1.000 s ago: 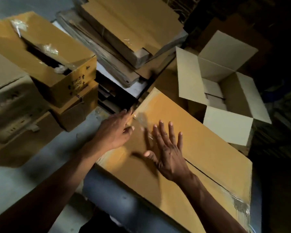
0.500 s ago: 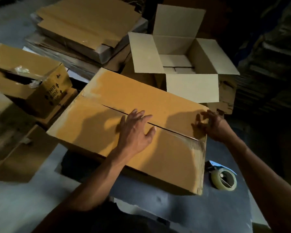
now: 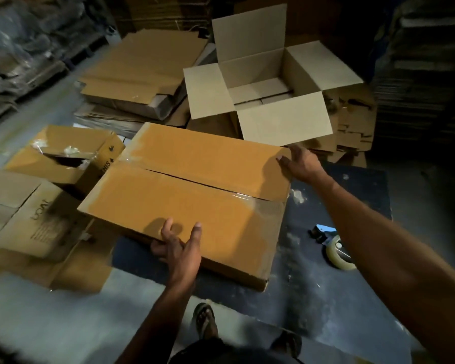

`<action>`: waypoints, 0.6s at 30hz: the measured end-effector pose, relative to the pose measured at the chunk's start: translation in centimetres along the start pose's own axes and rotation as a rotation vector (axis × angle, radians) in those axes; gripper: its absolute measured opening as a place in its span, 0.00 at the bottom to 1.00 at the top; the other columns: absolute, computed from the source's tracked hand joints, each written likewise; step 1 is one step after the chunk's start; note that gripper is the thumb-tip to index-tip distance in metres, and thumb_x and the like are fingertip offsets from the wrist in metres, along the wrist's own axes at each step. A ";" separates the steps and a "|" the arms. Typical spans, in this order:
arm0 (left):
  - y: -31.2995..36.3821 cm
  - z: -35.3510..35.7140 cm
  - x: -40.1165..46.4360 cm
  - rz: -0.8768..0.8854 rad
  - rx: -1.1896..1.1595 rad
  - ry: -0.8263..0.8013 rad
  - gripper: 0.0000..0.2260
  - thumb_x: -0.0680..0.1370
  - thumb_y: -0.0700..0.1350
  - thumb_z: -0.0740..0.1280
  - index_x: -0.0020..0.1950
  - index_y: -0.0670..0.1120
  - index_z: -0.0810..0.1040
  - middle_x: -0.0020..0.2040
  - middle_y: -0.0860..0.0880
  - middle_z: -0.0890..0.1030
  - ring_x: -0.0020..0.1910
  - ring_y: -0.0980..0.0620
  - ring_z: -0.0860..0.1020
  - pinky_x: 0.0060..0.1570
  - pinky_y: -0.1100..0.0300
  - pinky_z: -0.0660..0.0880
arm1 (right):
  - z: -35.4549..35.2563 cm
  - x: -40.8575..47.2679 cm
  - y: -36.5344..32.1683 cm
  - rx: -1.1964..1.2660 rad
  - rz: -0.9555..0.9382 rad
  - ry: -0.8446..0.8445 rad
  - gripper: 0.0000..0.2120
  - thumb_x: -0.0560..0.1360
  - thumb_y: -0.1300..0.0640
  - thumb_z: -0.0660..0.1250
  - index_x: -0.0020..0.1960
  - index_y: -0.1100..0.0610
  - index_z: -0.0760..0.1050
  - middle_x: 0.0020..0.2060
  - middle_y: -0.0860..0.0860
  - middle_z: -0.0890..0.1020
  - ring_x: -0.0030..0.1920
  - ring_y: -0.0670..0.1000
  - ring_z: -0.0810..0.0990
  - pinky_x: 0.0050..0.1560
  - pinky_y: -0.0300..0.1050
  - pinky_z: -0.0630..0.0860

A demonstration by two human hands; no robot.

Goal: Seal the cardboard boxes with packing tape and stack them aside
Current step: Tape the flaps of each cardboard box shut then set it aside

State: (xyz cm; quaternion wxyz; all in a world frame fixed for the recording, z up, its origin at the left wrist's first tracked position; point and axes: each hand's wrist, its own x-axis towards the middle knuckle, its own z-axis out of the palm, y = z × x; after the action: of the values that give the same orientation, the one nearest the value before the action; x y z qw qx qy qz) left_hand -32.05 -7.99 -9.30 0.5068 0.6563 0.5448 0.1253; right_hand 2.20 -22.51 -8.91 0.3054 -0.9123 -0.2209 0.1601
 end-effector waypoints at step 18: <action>7.8 -4.2 15.0 0.382 0.453 -0.167 0.32 0.77 0.62 0.71 0.79 0.56 0.66 0.81 0.47 0.58 0.78 0.40 0.63 0.71 0.45 0.67 | 3.1 -18.9 -1.0 -0.066 0.279 0.055 0.30 0.70 0.25 0.67 0.46 0.52 0.70 0.37 0.51 0.79 0.37 0.51 0.78 0.36 0.51 0.78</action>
State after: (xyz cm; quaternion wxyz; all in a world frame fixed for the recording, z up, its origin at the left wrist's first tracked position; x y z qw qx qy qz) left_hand -24.81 7.69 -6.92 0.3579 0.8511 0.3821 0.0393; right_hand -15.54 -29.74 -7.68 0.2559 -0.9477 -0.0887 0.1687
